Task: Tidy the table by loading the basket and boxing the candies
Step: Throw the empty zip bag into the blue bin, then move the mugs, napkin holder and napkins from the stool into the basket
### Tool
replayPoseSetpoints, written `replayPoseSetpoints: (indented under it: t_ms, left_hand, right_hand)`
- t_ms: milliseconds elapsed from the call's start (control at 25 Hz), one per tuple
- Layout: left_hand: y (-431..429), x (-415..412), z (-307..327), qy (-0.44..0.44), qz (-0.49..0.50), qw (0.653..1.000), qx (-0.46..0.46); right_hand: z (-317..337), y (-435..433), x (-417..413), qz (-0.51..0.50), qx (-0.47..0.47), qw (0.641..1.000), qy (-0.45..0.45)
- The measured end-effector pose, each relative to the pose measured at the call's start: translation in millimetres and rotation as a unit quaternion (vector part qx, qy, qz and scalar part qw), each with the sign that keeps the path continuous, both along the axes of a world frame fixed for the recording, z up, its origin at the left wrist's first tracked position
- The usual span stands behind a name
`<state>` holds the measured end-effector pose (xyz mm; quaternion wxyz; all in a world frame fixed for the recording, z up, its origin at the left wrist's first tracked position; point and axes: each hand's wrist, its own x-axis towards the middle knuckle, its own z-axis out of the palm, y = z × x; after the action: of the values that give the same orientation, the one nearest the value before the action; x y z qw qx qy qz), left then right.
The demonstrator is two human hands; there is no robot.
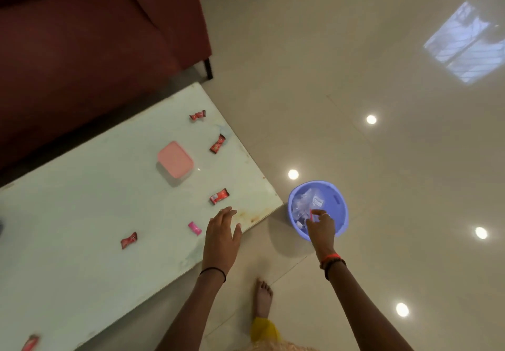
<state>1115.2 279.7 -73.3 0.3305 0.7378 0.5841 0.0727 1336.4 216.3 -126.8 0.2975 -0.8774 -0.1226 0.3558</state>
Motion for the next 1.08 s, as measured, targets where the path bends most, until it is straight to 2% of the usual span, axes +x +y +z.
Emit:
replayPoseSetpoints:
  t_ms: [120, 280, 600, 1080]
  left_hand:
    - [-8.1, -60.6, 30.4, -0.04, 0.121, 0.992, 0.011]
    - [-29.3, -163.4, 73.5, -0.058, 0.223, 0.971, 0.063]
    - [-106.0, -370.1, 133.4, -0.07, 0.407, 0.905, 0.102]
    - [-211.9, -601.4, 138.9, -0.097, 0.527, 0.838, 0.104]
  right_hand:
    - [47.5, 9.8, -65.4, 0.067, 0.04, 0.997, -0.027]
    - [109.0, 25.5, -168.7, 0.189, 0.077, 0.978, 0.034]
    - [203.9, 40.6, -384.8, 0.381, 0.12, 0.913, 0.08]
    - [209.1, -11.4, -646.9, 0.504, 0.093, 0.856, 0.066]
